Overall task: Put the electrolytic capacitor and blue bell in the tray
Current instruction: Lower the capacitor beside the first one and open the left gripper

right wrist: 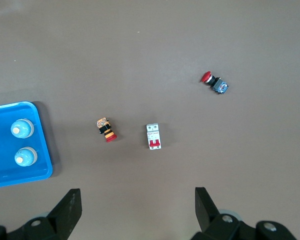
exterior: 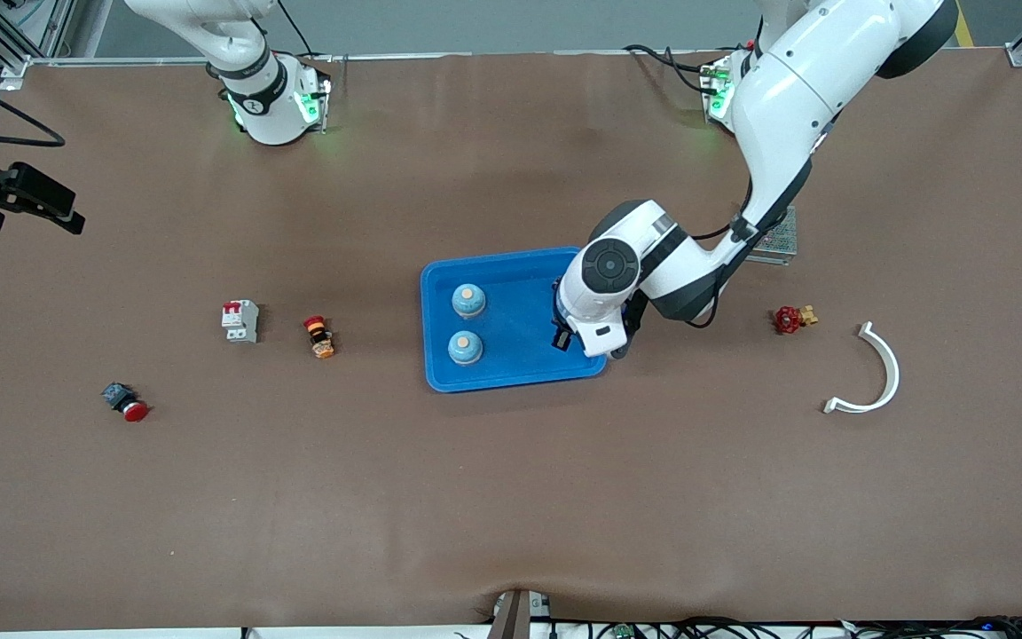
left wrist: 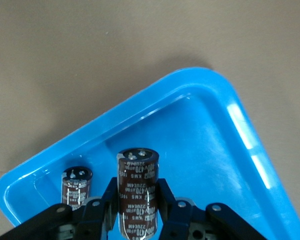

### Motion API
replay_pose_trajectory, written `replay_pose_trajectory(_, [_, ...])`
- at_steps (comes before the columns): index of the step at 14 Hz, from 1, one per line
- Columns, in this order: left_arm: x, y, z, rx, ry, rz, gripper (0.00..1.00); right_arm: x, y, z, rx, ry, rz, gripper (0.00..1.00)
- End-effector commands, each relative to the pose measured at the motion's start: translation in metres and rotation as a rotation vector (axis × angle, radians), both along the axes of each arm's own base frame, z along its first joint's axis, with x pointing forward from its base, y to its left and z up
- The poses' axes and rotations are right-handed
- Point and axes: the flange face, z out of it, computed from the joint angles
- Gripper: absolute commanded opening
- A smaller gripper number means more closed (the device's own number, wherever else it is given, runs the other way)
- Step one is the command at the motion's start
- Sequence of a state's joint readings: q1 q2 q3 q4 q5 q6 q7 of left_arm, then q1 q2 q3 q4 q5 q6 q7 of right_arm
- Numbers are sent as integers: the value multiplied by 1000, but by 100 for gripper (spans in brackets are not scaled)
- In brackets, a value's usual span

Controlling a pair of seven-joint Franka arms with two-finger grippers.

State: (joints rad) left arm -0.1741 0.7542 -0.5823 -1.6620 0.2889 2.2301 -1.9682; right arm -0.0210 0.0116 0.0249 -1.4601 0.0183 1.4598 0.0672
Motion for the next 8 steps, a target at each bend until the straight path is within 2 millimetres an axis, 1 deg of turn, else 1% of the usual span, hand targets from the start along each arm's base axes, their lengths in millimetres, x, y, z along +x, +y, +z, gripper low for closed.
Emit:
replay_pose_trajectory(1, [-12, -13, -6, 31, 10, 6, 0, -3, 2, 4, 3, -26, 3, 100])
replay_pose_trajectory(4, [-20, -17, -22, 39, 32, -7, 0, -3, 0, 7, 6, -35, -3, 100])
replay_pose_trajectory(6, [-16, -10, -31, 55, 36, 4, 0, -3, 1, 5, 1, -30, -3, 100])
replay_pose_trajectory(8, [-18, -14, -34, 55, 39, -1, 0, -3, -8, 4, -2, -30, -19, 100])
